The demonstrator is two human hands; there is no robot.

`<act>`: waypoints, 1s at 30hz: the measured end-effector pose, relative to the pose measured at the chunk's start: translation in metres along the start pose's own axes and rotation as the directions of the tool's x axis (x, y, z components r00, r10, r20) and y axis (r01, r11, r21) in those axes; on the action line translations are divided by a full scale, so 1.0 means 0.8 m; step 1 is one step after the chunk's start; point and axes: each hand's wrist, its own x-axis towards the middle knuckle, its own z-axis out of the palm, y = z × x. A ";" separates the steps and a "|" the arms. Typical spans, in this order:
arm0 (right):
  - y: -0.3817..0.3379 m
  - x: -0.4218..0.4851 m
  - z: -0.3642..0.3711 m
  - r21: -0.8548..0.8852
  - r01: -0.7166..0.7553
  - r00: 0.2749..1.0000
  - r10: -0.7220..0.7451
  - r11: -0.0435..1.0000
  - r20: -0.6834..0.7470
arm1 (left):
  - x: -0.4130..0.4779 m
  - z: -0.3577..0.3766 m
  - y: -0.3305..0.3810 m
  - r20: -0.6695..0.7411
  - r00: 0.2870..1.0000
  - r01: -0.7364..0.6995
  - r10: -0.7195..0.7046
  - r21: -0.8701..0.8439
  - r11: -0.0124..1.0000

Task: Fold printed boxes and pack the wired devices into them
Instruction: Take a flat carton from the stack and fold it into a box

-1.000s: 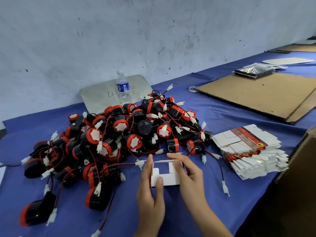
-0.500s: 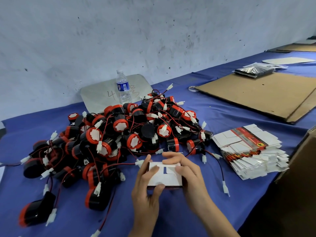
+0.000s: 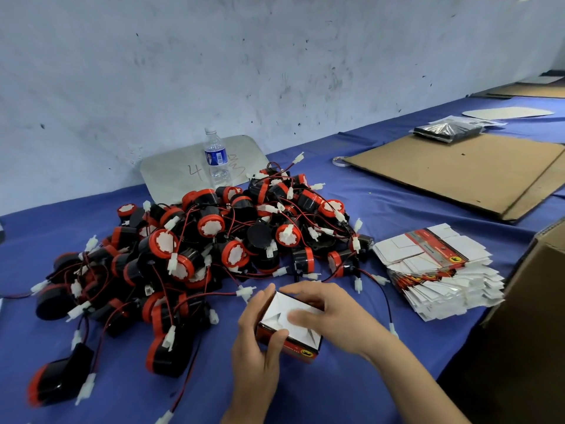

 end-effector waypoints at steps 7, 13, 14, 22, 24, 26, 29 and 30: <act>0.003 -0.004 0.013 -0.092 0.068 0.991 -0.077 0.993 -0.105 | 0.001 0.001 0.003 0.021 1.000 -0.016 0.016 0.010 1.000; 0.005 -0.001 0.015 -0.103 0.058 0.992 -0.069 0.993 -0.107 | 0.000 0.005 0.006 0.053 0.998 0.044 -0.043 -0.011 0.999; 0.006 0.000 0.012 -0.052 0.044 0.995 -0.049 0.998 -0.092 | 0.000 0.005 0.006 0.047 0.998 0.034 -0.033 -0.013 0.999; 0.006 0.002 -0.021 0.464 -0.185 0.982 0.147 0.867 0.118 | -0.004 0.011 0.002 0.059 0.993 0.112 -0.106 -0.106 0.988; 0.007 0.002 -0.020 0.607 -0.127 0.991 0.120 0.785 0.052 | -0.003 0.013 0.005 0.048 0.972 0.234 -0.229 -0.182 0.955; 0.011 0.000 -0.014 0.667 -0.020 0.997 0.067 0.745 -0.045 | 0.000 0.015 0.007 0.060 0.925 0.377 -0.376 -0.287 0.881; 0.024 0.000 0.007 0.726 0.104 0.990 -0.003 0.680 -0.139 | 0.006 0.016 0.004 0.035 0.880 0.446 -0.473 -0.401 0.800; 0.029 0.001 0.015 0.771 0.110 0.988 0.014 0.627 -0.152 | 0.007 0.015 0.002 0.020 0.867 0.457 -0.499 -0.434 0.777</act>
